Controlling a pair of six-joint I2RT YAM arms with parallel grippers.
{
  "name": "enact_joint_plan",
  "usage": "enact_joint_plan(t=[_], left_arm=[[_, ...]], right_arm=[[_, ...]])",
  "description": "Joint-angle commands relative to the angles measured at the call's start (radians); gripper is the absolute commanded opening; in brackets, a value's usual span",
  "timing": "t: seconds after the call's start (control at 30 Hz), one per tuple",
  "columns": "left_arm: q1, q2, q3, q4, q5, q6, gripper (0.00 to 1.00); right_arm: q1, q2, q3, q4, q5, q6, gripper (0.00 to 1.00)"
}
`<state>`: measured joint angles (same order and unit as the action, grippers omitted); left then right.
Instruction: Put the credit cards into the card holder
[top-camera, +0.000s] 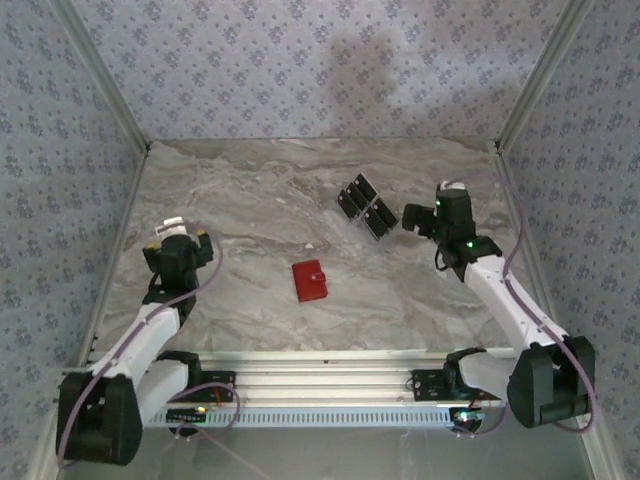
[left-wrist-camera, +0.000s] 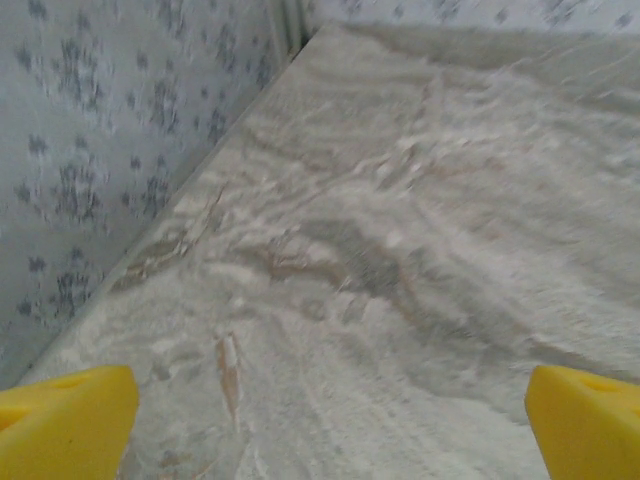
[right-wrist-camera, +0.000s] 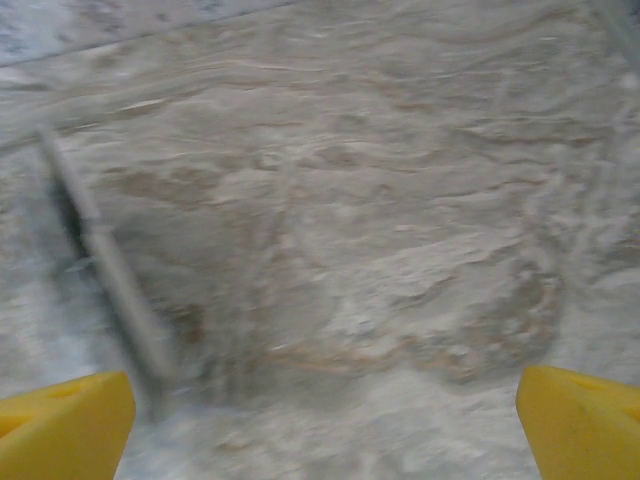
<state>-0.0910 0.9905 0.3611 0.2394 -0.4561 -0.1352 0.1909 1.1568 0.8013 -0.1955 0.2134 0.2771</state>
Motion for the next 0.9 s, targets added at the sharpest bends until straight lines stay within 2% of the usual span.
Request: enact_joint_plan(t=[0.0,0.2,0.37,0.47,0.5,0.53,0.6,0.63,0.87], left_arm=[[0.058,0.088,-0.028,0.245,0.090,0.010,1.00],[0.065,0.285,-0.044,0.479,0.190,0.095,1.00],[0.079,0.424,-0.032,0.625,0.300,0.107,1.00],[0.076,0.541,-0.020,0.717,0.357,0.131,1.00],[0.076,0.557,0.006,0.691,0.360,0.134,1.00],[0.077,0.539,0.048,0.568,0.368,0.127,1.00],[0.108,0.554,0.048,0.599,0.414,0.108,1.00],[0.108,0.544,0.057,0.560,0.417,0.108,1.00],[0.125,0.552,0.062,0.564,0.440,0.096,1.00]], right_arm=[[-0.077,0.029,-0.061,0.191,0.107,-0.092,1.00],[-0.200,0.136,-0.196,0.400,0.080,-0.145,1.00],[-0.231,0.220,-0.294,0.666,-0.005,-0.225,1.00],[-0.239,0.262,-0.344,0.803,-0.102,-0.245,1.00],[-0.238,0.289,-0.361,0.856,-0.132,-0.262,1.00],[-0.238,0.329,-0.383,0.933,-0.161,-0.271,1.00],[-0.231,0.379,-0.431,1.066,-0.191,-0.292,1.00],[-0.232,0.361,-0.412,0.986,-0.195,-0.294,1.00],[-0.229,0.368,-0.410,1.005,-0.191,-0.296,1.00]])
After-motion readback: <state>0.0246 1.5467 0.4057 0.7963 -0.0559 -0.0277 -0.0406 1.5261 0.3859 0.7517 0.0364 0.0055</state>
